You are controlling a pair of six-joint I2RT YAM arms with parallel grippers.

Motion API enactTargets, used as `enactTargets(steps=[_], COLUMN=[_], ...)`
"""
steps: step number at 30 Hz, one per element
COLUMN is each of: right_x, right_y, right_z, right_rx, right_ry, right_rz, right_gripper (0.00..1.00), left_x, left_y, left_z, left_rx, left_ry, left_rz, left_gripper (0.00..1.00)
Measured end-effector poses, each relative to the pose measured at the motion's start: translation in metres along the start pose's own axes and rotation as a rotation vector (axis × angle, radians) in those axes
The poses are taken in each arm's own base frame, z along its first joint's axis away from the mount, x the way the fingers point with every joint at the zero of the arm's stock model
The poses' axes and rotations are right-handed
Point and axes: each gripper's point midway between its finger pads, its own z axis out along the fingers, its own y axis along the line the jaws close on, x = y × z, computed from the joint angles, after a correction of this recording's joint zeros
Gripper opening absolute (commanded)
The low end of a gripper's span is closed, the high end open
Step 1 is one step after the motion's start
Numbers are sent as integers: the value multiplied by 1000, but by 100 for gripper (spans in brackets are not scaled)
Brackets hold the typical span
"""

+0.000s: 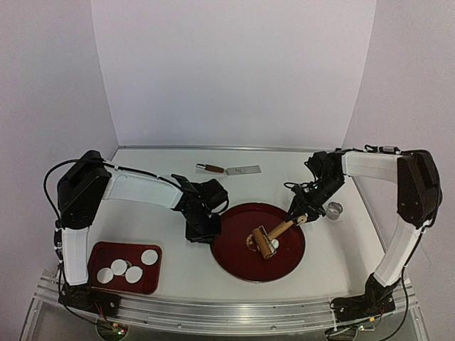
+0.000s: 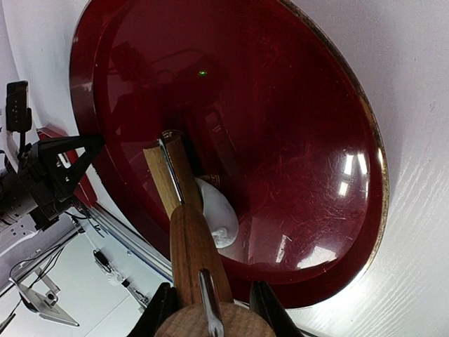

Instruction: Roll out the dumpling wrappers from the dough

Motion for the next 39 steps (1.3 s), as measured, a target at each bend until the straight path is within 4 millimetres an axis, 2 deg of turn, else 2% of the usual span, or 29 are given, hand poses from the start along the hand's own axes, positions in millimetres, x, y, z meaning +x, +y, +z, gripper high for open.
enactTargets(steps=[14, 19, 24, 30, 36, 39], right_x=[-2, -6, -12, -25, -26, -20], right_y=[15, 23, 40, 74, 128, 142], right_z=[13, 11, 3, -26, -81, -108], right_rx=[-47, -42, -1, -22, -105, -97], right_ry=[10, -5, -57, -153, -289, -367], right_rz=[-56, -82, -151, -244, -361, -400], right_gripper=[0, 0, 0, 0, 0, 0], left_x=[-3, -9, -18, -34, -37, -31], left_y=[1, 3, 10, 40, 57, 60], left_z=[0, -1, -1, -10, -16, -20], left_rx=[6, 9, 6, -35, -93, -98], left_ry=[1, -4, -9, -44, -58, -59], left_rz=[11, 17, -6, -105, -177, -216], left_gripper=[0, 0, 0, 0, 0, 1])
